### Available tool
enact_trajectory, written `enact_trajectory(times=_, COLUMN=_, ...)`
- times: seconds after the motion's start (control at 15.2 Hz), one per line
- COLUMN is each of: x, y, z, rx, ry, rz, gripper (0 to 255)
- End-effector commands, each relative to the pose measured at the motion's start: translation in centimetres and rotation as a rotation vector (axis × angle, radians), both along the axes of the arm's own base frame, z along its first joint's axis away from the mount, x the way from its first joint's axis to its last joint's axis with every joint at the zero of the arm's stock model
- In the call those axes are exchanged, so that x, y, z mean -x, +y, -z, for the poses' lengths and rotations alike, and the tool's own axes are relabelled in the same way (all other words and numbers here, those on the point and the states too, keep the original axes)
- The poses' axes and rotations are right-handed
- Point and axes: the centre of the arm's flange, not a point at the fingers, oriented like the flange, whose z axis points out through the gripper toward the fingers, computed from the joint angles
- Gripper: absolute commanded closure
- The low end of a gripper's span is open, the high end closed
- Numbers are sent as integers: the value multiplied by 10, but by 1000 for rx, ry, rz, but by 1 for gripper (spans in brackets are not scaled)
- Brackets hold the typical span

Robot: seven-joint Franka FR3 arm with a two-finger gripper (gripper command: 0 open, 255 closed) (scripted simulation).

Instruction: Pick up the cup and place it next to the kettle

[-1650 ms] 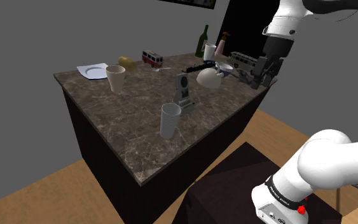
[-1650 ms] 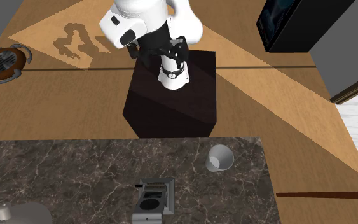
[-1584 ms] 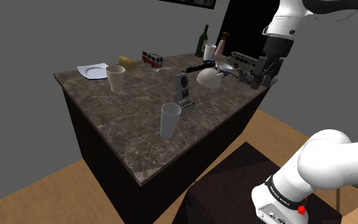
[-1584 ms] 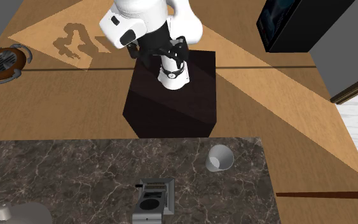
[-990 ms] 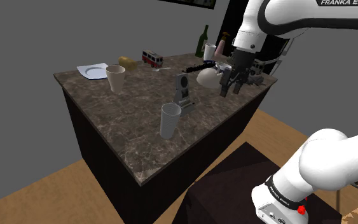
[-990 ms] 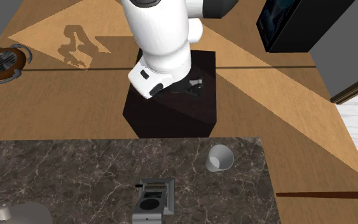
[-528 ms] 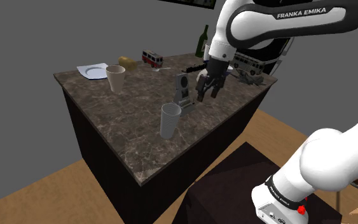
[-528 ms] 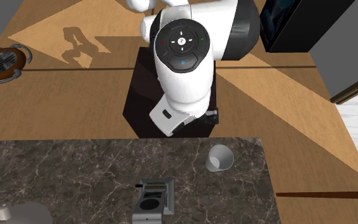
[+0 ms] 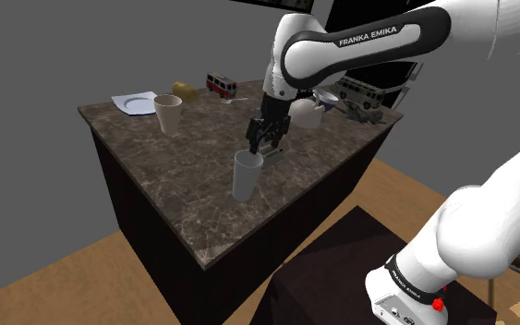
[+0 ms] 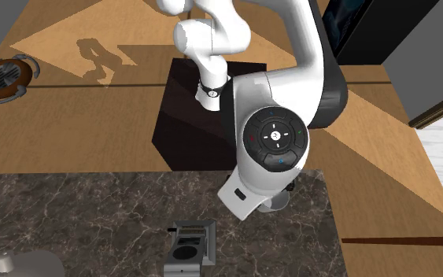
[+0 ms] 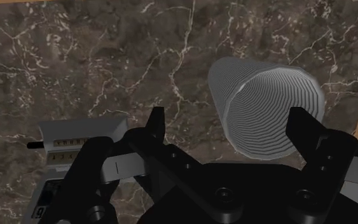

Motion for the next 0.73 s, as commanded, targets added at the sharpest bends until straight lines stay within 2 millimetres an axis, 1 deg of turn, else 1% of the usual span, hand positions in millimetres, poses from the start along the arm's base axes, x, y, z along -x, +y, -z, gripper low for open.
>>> enact_trajectory(times=0.0, x=-7, y=6, z=13, rx=-1, ry=-4, rz=-4, gripper=0)
enact_trajectory(times=0.4, x=-5, y=9, z=44, rx=-1, ry=-4, rz=-4, gripper=0)
enact_trajectory(times=0.46, x=-4, y=9, z=47, rx=-1, ry=-4, rz=-4, gripper=0)
enact_trajectory(times=0.66, x=-5, y=9, z=47, rx=-1, ry=-4, rz=-4, gripper=0)
